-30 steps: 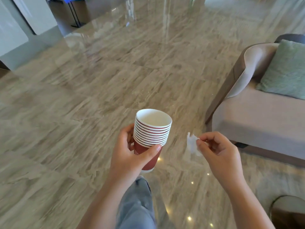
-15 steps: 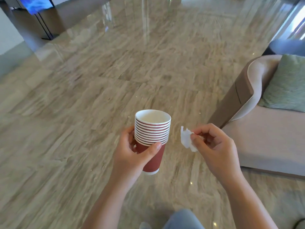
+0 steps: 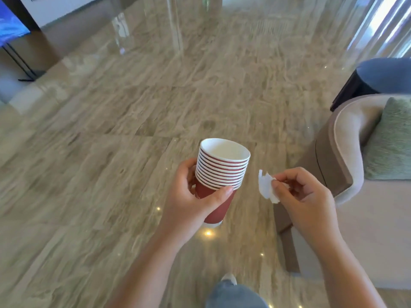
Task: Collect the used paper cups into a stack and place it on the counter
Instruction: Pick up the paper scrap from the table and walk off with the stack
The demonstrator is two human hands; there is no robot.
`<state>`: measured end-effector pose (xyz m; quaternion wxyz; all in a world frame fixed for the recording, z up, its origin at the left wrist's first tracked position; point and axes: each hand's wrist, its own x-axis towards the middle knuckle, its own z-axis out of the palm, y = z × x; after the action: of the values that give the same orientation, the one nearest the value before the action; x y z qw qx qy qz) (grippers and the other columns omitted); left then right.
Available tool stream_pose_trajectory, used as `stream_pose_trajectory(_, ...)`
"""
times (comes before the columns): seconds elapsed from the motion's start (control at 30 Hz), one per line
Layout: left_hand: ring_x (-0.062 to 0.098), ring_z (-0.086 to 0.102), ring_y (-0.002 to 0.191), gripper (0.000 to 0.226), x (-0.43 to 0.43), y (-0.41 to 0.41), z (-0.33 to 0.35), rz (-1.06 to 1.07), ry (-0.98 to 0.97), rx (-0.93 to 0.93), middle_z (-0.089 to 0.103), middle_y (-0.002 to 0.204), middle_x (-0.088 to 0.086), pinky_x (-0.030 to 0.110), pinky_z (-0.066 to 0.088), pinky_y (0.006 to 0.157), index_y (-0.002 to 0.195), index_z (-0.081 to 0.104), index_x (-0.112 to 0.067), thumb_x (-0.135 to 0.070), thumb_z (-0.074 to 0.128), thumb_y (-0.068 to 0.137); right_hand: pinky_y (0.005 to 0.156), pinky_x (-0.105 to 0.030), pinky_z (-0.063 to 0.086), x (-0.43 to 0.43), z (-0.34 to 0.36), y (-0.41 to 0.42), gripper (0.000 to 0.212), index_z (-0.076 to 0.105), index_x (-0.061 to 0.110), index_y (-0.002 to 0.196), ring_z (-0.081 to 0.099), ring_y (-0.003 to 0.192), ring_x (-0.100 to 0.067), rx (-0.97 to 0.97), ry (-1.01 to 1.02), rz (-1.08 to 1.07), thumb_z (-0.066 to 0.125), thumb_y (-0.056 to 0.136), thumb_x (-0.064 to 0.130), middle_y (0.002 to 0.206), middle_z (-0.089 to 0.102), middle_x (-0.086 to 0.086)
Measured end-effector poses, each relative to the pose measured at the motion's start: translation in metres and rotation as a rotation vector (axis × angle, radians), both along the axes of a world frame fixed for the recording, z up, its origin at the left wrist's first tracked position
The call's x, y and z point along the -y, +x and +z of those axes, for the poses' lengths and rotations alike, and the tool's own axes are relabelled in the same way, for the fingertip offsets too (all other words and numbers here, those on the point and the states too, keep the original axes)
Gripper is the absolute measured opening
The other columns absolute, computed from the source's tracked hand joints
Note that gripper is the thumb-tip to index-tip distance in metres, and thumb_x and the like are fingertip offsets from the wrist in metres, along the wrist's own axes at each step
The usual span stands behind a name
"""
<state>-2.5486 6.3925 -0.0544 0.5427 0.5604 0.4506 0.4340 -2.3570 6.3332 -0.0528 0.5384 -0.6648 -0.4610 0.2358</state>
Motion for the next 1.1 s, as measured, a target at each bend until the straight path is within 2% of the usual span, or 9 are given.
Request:
stream_pose_trajectory(0.1,0.006,0.064,0.101,0.072,-0.055,0.033,0.006,-0.019,0.036,0.007,0.066,0.11,-0.01,0.021,0.053,0.076,0.112,0.052,-0.036,-0.046,0.083,0.047,0.055,-0.01,0.041,-0.056,0.007,0.038,0.028,0.061,0.032,0.069,0.052,0.06,-0.004,0.022,0.001,-0.033,0.065,0.079,0.006,0.068,0.06,0.005)
stream_pose_trajectory(0.27,0.01,0.066,0.099,0.071,-0.14,0.066,-0.005,-0.02,-0.004,0.026,0.068,0.107,-0.01,0.027,0.053,0.078,0.111,0.053,-0.034,-0.044,0.082,0.047,0.055,-0.011,0.042,-0.138,0.003,0.071,0.024,0.062,0.03,0.072,0.054,0.062,-0.008,0.029,-0.022,-0.059,0.065,0.079,0.008,0.071,0.063,0.004)
stream_pose_trajectory(0.47,0.006,0.066,0.097,0.068,-0.275,0.085,-0.021,-0.038,-0.017,0.023,0.068,0.106,-0.015,0.017,0.052,0.074,0.107,0.054,-0.039,-0.044,0.083,0.046,0.054,-0.009,0.042,-0.262,-0.011,0.091,0.027,0.062,0.03,0.07,0.054,0.062,-0.004,0.009,-0.062,-0.09,0.065,0.078,0.005,0.07,0.062,0.005)
stream_pose_trajectory(0.6,0.008,0.066,0.096,0.067,-0.379,0.092,-0.02,-0.054,-0.046,0.025,0.069,0.104,-0.013,0.025,0.053,0.074,0.103,0.056,-0.041,-0.044,0.084,0.042,0.056,-0.009,0.041,-0.366,0.0,0.1,0.023,0.062,0.028,0.07,0.054,0.063,-0.003,0.038,-0.049,-0.131,0.065,0.078,0.007,0.072,0.063,0.002)
stream_pose_trajectory(0.73,0.012,0.067,0.097,0.074,-0.484,0.102,-0.009,-0.105,-0.075,0.045,0.07,0.104,-0.01,0.032,0.051,0.079,0.107,0.056,-0.034,-0.042,0.085,0.039,0.056,-0.008,0.04,-0.466,0.023,0.11,0.023,0.061,0.029,0.069,0.052,0.062,-0.002,0.066,0.012,-0.127,0.065,0.078,0.007,0.069,0.059,0.005)
stream_pose_trajectory(0.83,0.012,0.067,0.097,0.073,-0.552,0.122,-0.005,-0.117,-0.073,0.049,0.07,0.103,-0.011,0.032,0.051,0.08,0.106,0.055,-0.037,-0.042,0.084,0.039,0.057,-0.006,0.039,-0.525,0.03,0.12,0.025,0.061,0.03,0.069,0.052,0.063,-0.002,0.088,0.037,-0.131,0.065,0.077,0.006,0.072,0.059,0.007)
stream_pose_trajectory(0.93,0.009,0.067,0.095,0.067,-0.599,0.144,-0.011,-0.133,-0.082,0.034,0.07,0.102,-0.013,0.028,0.052,0.078,0.101,0.055,-0.043,-0.043,0.083,0.04,0.057,-0.007,0.039,-0.569,0.026,0.14,0.027,0.062,0.029,0.07,0.053,0.063,-0.003,0.08,0.011,-0.153,0.065,0.077,0.004,0.068,0.059,0.007)
stream_pose_trajectory(1.1,0.012,0.068,0.093,0.072,-0.681,0.194,-0.036,-0.148,-0.167,0.063,0.071,0.101,-0.008,0.028,0.051,0.075,0.104,0.055,-0.034,-0.04,0.084,0.038,0.057,-0.007,0.039,-0.648,0.009,0.193,0.025,0.062,0.024,0.07,0.053,0.062,-0.003,0.065,-0.034,-0.207,0.065,0.077,0.0,0.069,0.06,0.002)
